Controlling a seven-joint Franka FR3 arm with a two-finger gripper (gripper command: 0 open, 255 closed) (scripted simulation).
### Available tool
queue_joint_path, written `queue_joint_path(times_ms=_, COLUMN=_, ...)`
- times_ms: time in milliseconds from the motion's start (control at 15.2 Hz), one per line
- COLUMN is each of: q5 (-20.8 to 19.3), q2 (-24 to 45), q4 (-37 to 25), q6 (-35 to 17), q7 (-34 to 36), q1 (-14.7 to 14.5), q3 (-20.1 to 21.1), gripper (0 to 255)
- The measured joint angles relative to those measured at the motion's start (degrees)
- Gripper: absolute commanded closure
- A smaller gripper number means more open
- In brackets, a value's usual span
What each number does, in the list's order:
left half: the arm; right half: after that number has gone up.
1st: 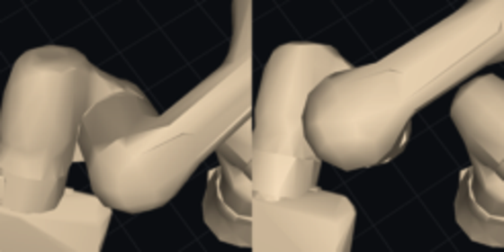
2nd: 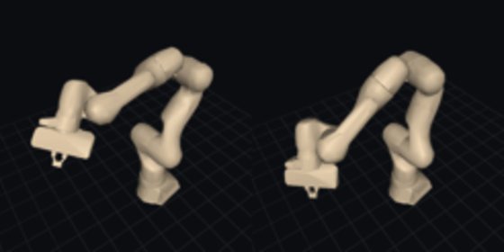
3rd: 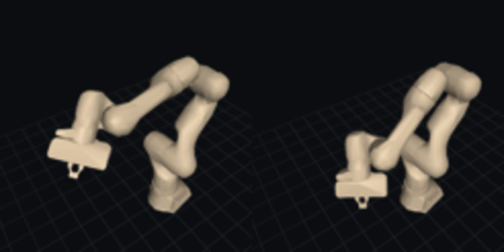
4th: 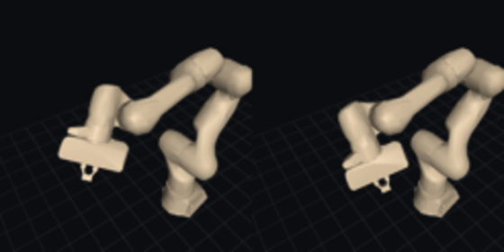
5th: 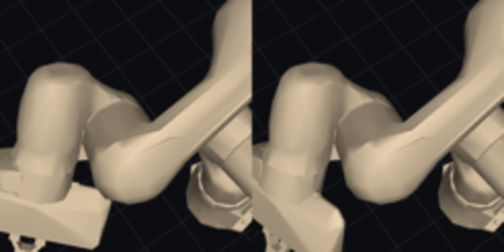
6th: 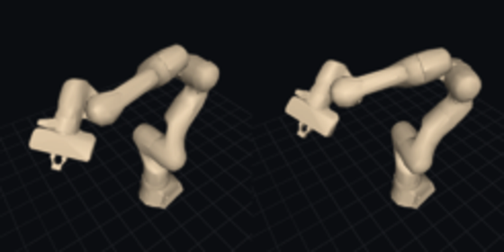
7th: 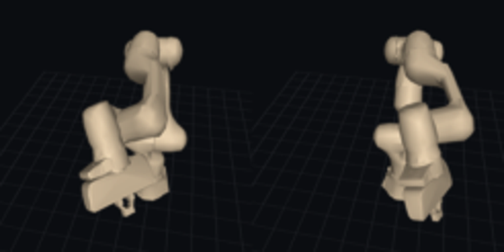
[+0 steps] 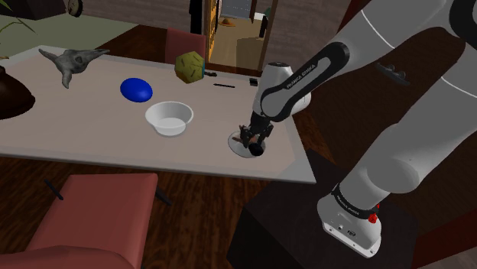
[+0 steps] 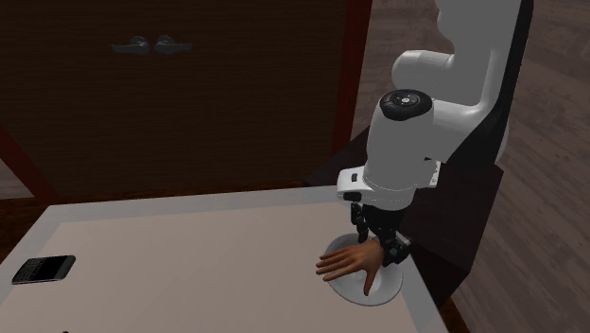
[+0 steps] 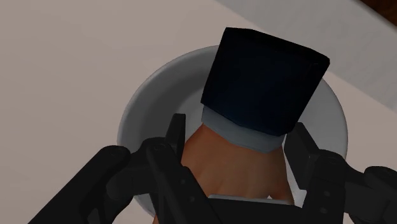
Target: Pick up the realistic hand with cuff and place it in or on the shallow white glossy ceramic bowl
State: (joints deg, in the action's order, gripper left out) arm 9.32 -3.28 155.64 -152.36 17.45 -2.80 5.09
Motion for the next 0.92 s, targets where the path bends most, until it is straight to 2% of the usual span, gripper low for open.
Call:
queue_joint_path(times_ms=330, q5=0.0, q2=0.2, q4=0.0, q6=-0.3, q7=0.0, q1=0.0, q3=0.0, gripper=255)
queue_joint_path(times_ms=396, q5=0.0, q2=0.2, q4=0.0, q6=-0.3, q7=0.0, q1=0.0, q3=0.0, gripper=0)
queue_joint_path(times_ms=792, q5=0.0, q2=0.2, q4=0.0, q6=-0.3, q7=0.0, q1=0.0, q3=0.0, gripper=0)
queue_joint_path(times_ms=924, q5=-0.4, q2=-2.6, q4=-0.4, q6=2.8, q7=0.4, q1=0.1, q3=-0.1, gripper=0)
